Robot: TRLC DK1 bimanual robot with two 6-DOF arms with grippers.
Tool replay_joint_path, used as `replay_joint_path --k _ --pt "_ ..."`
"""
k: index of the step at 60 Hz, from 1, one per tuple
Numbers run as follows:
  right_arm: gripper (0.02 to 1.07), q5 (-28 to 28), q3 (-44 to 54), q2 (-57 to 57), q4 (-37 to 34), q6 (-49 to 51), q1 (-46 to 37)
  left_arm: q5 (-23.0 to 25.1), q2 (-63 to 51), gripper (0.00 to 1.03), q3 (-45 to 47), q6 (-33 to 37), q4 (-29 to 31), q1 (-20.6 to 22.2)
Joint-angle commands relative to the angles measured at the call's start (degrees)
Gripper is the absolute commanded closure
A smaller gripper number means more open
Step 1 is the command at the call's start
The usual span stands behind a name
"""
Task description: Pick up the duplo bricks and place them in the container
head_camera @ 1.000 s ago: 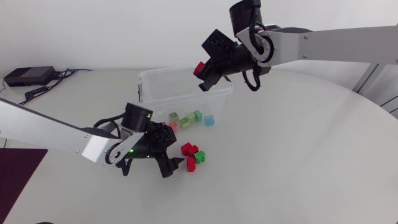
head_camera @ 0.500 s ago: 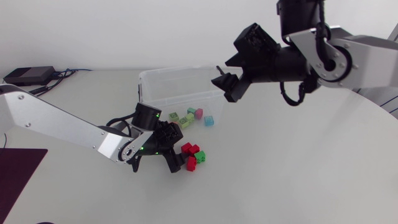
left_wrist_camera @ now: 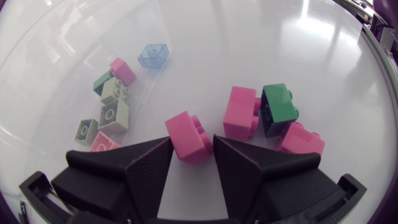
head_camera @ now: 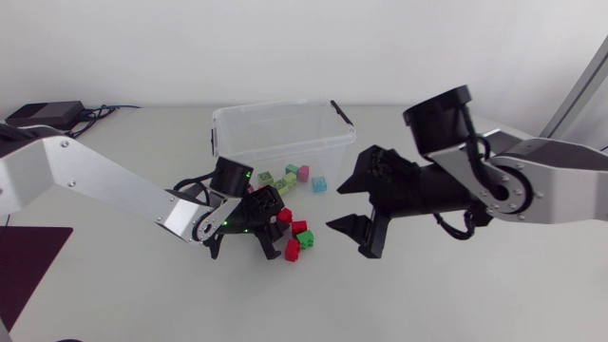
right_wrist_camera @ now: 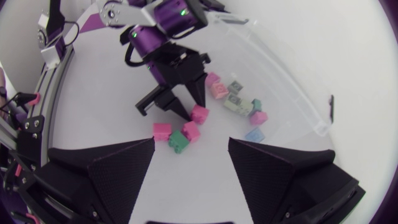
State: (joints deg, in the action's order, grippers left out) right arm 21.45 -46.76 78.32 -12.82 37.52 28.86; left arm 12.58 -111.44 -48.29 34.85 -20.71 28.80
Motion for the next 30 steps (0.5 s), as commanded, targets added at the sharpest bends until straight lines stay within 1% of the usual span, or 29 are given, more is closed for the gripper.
replay_joint_path --k 1,10,20,30 --pt "0.21 0.61 -1.14 6.05 -1.77 4.05 0.49 -0.19 0.17 0.70 0.04 -0.84 -0.38 0.38" --pt "0.21 0.26 -4.39 14.14 -2.30 7.75 0.84 0.43 8.69 0.70 4.61 -0.22 0.93 -0.41" --pt "0.22 -0.18 -9.14 21.08 -4.76 10.38 1.90 2.98 22.93 0.70 8.74 0.74 6.65 -3.31" --pt "0.22 -0.62 -12.30 24.60 -6.34 11.26 2.69 4.56 30.31 0.70 9.09 0.83 10.16 -4.89"
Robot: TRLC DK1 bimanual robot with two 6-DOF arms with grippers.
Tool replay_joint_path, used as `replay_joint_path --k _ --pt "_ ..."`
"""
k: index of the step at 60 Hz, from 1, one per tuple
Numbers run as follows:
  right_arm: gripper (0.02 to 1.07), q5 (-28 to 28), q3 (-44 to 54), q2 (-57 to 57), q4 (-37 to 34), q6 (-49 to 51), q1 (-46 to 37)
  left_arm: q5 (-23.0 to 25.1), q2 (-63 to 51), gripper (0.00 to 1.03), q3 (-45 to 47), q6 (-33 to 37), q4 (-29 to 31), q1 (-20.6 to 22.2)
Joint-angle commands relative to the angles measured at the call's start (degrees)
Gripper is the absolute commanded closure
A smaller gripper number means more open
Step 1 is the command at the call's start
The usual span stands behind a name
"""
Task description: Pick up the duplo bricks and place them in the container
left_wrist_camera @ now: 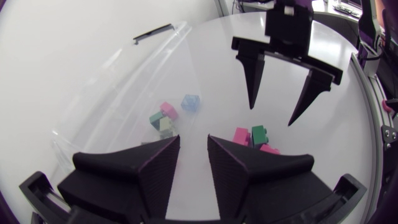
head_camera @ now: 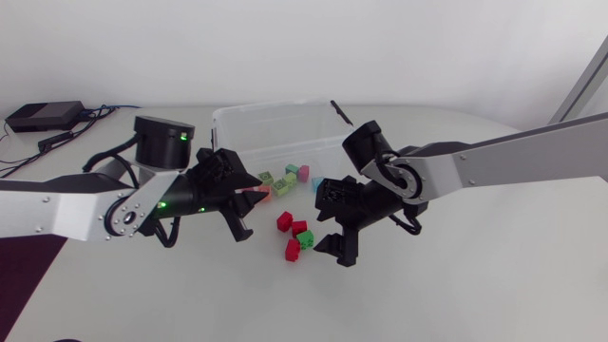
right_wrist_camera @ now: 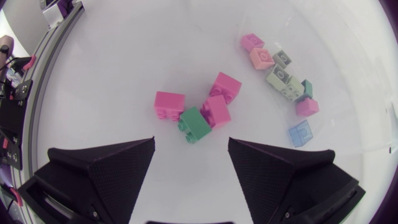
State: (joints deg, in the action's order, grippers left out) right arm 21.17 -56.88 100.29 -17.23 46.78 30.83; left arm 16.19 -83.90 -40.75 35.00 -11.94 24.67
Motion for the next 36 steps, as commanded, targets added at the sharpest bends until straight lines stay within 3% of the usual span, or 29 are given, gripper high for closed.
replay_joint_path --k 1,24,30,36 --pt "0.22 -0.51 -2.44 2.98 -2.19 2.08 0.81 1.13 3.39 0.70 1.47 0.68 1.66 -0.85" --pt "0.31 -1.66 -10.09 10.19 -8.17 4.46 1.95 2.10 7.78 0.70 -5.21 0.15 6.23 -3.92" --pt "0.47 -1.66 -11.14 11.15 -9.05 4.54 2.31 2.10 8.14 0.69 -5.13 0.06 7.02 -3.92" --pt "0.56 -1.66 -11.85 11.95 -10.28 4.72 2.74 2.18 7.78 0.66 -4.34 -0.37 7.73 -3.84"
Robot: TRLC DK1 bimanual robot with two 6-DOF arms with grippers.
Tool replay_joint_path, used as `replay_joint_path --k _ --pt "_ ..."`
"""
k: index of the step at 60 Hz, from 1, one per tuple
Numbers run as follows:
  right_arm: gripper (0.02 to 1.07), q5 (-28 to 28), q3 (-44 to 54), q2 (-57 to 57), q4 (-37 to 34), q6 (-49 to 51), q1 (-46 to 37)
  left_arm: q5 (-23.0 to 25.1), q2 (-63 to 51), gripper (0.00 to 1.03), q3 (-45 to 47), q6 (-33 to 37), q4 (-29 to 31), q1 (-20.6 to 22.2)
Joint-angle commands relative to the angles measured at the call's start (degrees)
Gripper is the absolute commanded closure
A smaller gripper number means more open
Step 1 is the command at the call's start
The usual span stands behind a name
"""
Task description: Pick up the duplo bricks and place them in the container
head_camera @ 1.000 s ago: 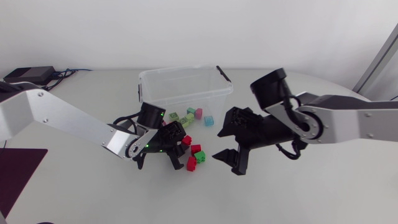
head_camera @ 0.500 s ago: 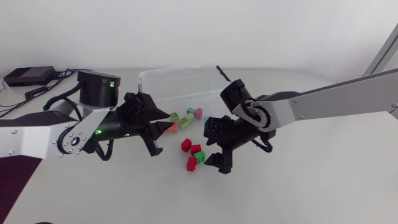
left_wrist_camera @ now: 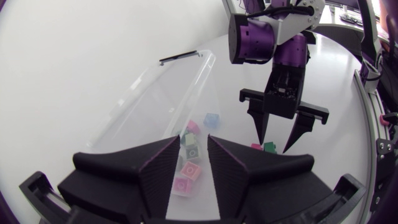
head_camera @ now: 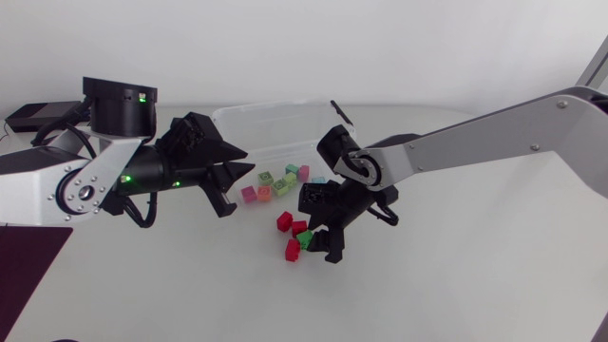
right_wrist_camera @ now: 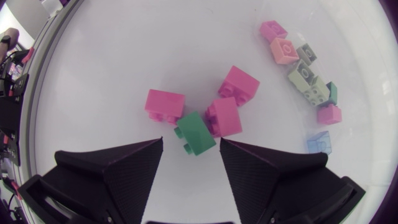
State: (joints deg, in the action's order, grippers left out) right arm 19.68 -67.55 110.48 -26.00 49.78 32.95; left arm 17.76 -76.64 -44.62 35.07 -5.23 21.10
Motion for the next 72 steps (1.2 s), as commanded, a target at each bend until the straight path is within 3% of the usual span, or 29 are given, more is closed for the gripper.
replay_joint_path --k 1,3,8,16,36,54,72 --pt "0.57 -0.17 -1.27 1.85 -1.51 1.72 0.71 0.61 0.26 0.64 -0.47 -0.44 1.28 -0.27" --pt "0.59 -0.08 -1.27 2.11 -1.60 1.72 0.80 0.61 -0.09 0.60 -0.29 -0.53 1.89 -0.10" --pt "0.69 -0.08 -1.36 2.99 -1.60 1.72 1.33 0.61 -2.28 0.32 0.59 -0.62 2.07 1.05" --pt "0.95 -0.08 -0.30 3.17 -1.60 1.46 1.68 0.61 -7.56 0.14 1.38 -0.70 1.63 3.42" --pt "0.97 -0.17 4.62 -6.15 -2.65 1.11 -0.52 0.26 -15.73 0.13 0.59 -2.20 -0.04 6.76" --pt "0.97 -0.17 7.43 -20.92 -4.85 -0.74 -2.45 -6.77 -26.63 0.13 -3.89 -5.63 -3.82 8.96" --pt "0.97 0.09 2.86 -28.74 -5.20 -5.31 -3.07 -10.99 -32.61 0.13 -6.36 -6.68 -7.86 9.92"
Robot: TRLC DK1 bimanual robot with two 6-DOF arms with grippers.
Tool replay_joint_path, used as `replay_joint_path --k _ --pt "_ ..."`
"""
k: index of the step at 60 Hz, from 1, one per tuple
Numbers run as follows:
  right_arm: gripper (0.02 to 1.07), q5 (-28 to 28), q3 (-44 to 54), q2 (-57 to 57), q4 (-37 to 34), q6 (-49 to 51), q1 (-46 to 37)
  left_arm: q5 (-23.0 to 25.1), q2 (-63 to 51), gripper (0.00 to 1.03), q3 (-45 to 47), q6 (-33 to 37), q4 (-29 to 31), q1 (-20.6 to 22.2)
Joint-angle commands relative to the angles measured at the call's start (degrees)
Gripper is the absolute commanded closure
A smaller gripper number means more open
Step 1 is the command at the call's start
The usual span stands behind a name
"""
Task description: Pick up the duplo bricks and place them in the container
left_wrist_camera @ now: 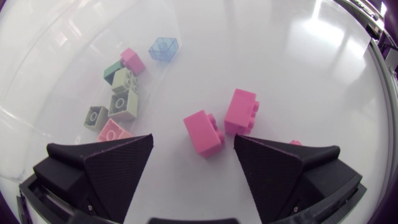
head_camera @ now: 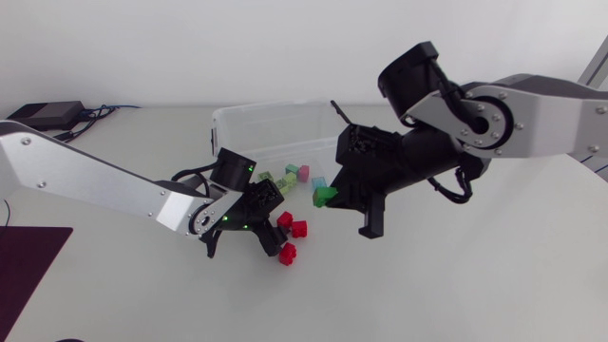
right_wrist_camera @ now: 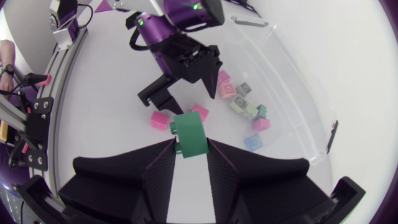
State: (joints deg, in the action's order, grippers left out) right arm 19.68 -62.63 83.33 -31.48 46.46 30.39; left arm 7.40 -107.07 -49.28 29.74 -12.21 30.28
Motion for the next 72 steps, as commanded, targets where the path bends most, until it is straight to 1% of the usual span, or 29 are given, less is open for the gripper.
replay_joint_path --k 1,6,8,10,13,15,16,23,28,32,42,48,53,56,61,62,63,64,65,66,67,68,69,70,72 --pt "0.97 0.09 -2.50 -1.85 0.81 -2.42 -0.77 -0.81 -2.53 0.13 -1.70 -1.35 -1.15 0.83" --pt "0.97 0.27 -3.90 -2.56 2.74 -4.01 -1.65 -1.60 -3.68 0.18 -1.88 -1.61 -2.47 1.18" --pt "0.97 0.27 -4.43 -2.82 4.06 -5.15 -2.00 -1.86 -4.12 0.22 -1.96 -1.70 -2.73 1.27" --pt "0.97 0.27 -4.87 -2.91 6.52 -6.82 -2.35 -1.86 -4.64 0.33 -2.40 -1.96 -2.73 1.36" --pt "0.97 0.27 -5.31 -2.82 8.19 -8.05 -2.71 -1.86 -4.99 0.47 -2.67 -2.23 -2.82 1.36" --pt "0.97 0.18 -5.57 -2.47 9.95 -9.28 -2.97 -1.86 -5.08 0.58 -2.75 -2.40 -3.17 1.45" --pt "0.97 0.09 -6.19 -1.77 10.92 -9.98 -3.23 -1.86 -5.26 0.67 -2.75 -2.49 -3.61 1.45" --pt "0.97 -1.23 -7.95 2.45 16.63 -12.79 -4.29 -1.86 -4.47 0.70 -1.70 -2.23 -4.05 1.36" --pt "0.97 -1.49 -9.88 5.44 18.30 -13.41 -4.82 -1.86 -1.74 0.70 0.23 -2.05 -4.05 1.53" --pt "0.97 -2.10 -12.87 10.01 20.67 -14.64 -5.43 -1.77 1.25 0.70 2.34 -1.52 -4.14 1.80" --pt "0.97 -3.69 -18.40 17.39 22.52 -16.40 -5.69 -0.72 9.60 0.70 7.26 -0.73 -3.44 1.80" --pt "0.97 -4.74 -22.10 21.61 22.52 -17.01 -5.69 -0.46 15.48 0.70 9.90 -0.03 -2.21 1.62" --pt "0.97 -5.53 -24.91 25.04 22.43 -17.01 -5.69 0.16 20.49 0.70 10.96 0.50 -0.01 1.36" --pt "0.97 -6.50 -26.23 26.71 22.43 -17.01 -5.69 0.25 21.02 0.70 10.87 0.50 0.78 1.09" --pt "0.95 -6.94 -27.11 27.94 22.52 -17.10 -5.69 0.86 18.65 0.69 10.34 0.41 0.08 0.57" --pt "0.87 -7.38 -27.37 28.29 22.52 -17.19 -5.69 0.95 17.24 0.68 9.81 0.50 0.08 0.48" --pt "0.78 -7.64 -27.37 28.38 22.61 -17.28 -5.69 1.04 15.75 0.62 9.37 0.76 0.08 0.30" --pt "0.66 -7.82 -27.37 28.38 22.61 -17.45 -5.69 1.39 14.34 0.53 8.93 0.76 0.08 0.22" --pt "0.57 -7.90 -27.28 28.38 22.61 -17.45 -5.78 1.48 13.73 0.49 8.76 0.85 -0.01 0.22" --pt "0.54 -7.90 -27.28 28.38 22.61 -17.54 -5.78 1.48 13.29 0.46 8.58 0.94 -0.19 0.13" --pt "0.25 -7.99 -26.84 28.12 22.61 -17.54 -5.78 1.92 11.00 0.34 7.97 0.94 -1.06 -0.05" --pt "0.23 -7.99 -26.75 28.03 22.61 -17.54 -5.78 2.01 10.65 0.34 7.88 0.94 -1.15 -0.05" --pt "0.11 -8.08 -26.05 27.24 22.61 -17.54 -5.78 2.09 9.51 0.31 7.53 0.94 -1.50 -0.05" --pt "0.06 -8.17 -25.44 26.62 22.61 -17.54 -5.78 2.18 8.37 0.30 7.26 0.85 -2.03 -0.05" --pt "0.07 -8.08 -24.64 25.65 22.61 -17.45 -5.78 2.18 7.31 0.28 6.83 0.76 -2.47 -0.05"
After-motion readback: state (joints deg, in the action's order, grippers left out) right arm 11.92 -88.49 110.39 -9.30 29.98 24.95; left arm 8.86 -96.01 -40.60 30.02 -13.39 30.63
